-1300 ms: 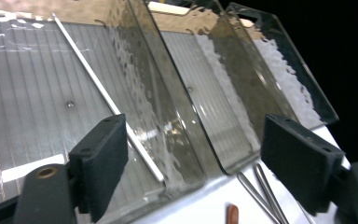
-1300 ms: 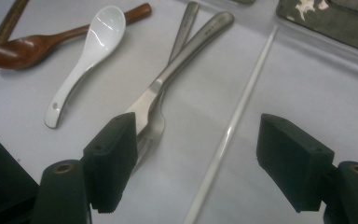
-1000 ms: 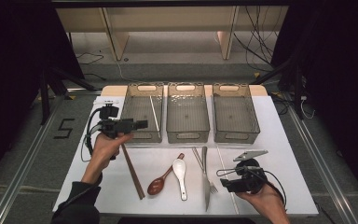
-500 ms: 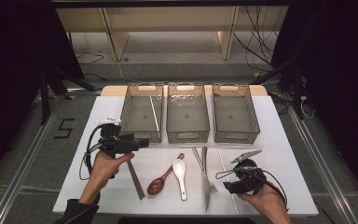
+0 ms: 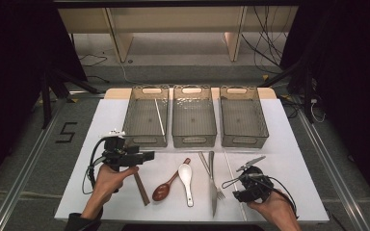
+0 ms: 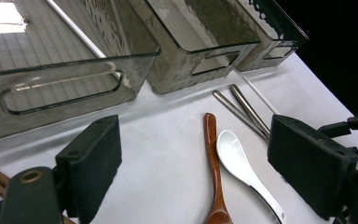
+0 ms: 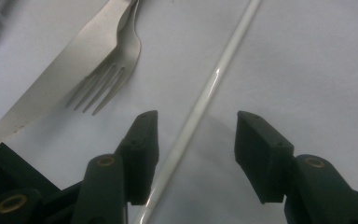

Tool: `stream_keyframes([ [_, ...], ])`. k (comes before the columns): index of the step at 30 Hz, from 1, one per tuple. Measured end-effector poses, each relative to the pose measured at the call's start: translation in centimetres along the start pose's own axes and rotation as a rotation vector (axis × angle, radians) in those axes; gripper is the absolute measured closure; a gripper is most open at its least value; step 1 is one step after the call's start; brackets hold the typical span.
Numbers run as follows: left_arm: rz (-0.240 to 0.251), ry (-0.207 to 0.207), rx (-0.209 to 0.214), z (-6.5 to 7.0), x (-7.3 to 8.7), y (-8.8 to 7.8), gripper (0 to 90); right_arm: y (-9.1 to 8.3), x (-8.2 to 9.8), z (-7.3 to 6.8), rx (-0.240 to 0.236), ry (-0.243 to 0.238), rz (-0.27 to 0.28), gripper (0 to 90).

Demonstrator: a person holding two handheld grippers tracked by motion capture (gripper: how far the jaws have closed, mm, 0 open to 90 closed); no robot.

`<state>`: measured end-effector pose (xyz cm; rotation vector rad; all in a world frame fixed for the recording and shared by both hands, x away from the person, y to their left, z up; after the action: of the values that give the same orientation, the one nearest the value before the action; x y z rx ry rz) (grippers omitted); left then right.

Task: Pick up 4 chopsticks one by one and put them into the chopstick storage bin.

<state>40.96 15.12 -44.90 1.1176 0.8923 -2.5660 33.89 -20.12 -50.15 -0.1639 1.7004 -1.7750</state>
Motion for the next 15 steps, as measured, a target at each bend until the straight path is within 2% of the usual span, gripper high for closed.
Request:
stream_keyframes([
  [4,-0.002,0.008,0.002,0.06,0.37,-0.12,17.3,0.23,0.10,-0.16,0.004,-0.012,-0.017,53.9],
  [15,-0.010,-0.003,-0.003,-0.02,0.96,-0.13,17.3,0.57,0.17,-0.70,0.007,-0.042,-0.058,58.2],
])
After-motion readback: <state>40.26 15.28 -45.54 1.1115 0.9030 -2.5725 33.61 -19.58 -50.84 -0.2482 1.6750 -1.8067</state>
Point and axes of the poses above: each handheld gripper's, and its own axes: y roughly forward along the jaws, x roughly out of its underside, z roughly to its right, the point moved 6 cm from there along y, roughly forward along the jaws, and after that the axes turned 11 degrees about x, right-handed, at the moved point
